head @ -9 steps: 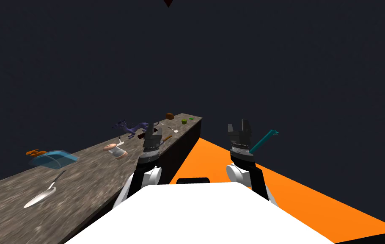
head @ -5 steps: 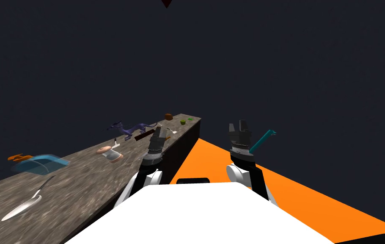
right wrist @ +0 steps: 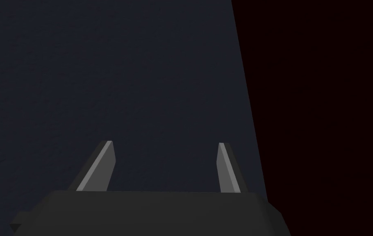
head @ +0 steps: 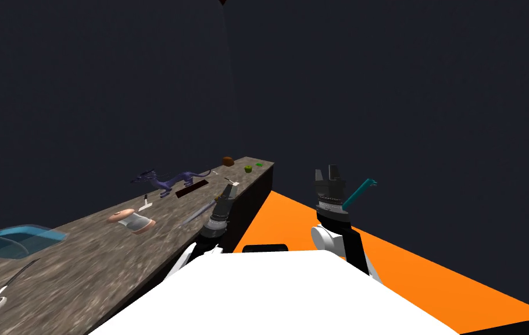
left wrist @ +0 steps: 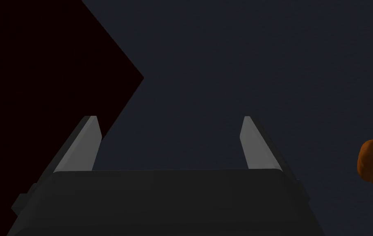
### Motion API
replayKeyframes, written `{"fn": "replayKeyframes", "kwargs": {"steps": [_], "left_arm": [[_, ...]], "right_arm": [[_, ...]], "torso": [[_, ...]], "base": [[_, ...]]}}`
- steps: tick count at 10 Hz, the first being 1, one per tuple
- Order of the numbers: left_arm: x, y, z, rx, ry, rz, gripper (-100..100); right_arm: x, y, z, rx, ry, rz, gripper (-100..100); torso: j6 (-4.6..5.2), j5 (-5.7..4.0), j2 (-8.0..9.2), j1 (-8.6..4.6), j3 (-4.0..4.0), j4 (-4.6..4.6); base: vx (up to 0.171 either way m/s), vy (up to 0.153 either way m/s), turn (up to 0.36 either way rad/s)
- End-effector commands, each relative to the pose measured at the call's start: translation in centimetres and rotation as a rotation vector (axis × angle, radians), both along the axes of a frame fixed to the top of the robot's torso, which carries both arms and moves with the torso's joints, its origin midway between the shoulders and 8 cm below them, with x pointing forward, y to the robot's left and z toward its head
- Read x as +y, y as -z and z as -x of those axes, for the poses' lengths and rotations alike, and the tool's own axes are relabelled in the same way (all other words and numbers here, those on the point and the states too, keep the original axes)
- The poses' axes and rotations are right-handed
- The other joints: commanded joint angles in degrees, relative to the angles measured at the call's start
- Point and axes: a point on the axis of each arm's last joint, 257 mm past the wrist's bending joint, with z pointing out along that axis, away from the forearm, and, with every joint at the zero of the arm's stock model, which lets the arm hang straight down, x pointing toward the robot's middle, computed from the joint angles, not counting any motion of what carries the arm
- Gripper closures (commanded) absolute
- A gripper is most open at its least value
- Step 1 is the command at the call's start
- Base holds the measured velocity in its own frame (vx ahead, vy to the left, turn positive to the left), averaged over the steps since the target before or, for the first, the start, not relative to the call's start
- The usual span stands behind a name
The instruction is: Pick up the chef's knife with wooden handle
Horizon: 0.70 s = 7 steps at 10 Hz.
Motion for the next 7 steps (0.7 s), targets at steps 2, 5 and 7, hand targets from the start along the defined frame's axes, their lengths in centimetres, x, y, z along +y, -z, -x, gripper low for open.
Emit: {"fn": "replayKeyframes", "kwargs": {"steps": [2,5,7], "left_arm": [[-2.3,5.1,2.0,0.099,0.083,-0.059,-100],[-4.1,8.2,3.7,0.165,0.150,-0.089,-100],[-5.1,11.3,5.5,0.232,0.199,-0.120,-100]], "right_arm": [[0.0,0.0,0.0,0.000,0.000,0.000,0],[0.0,0.0,0.0,0.000,0.000,0.000,0],[0.0,0.0,0.0,0.000,0.000,0.000,0]], "torso": [[0.00,0.00,0.00,-0.04,0.01,0.00],[0.01,0.00,-0.03,-0.04,-0.01,0.00],[0.01,0.00,-0.03,0.00,-0.01,0.00]], "base": [[0.081,-0.060,-0.068],[0.070,-0.045,-0.031],[0.076,-0.044,-0.045]]}}
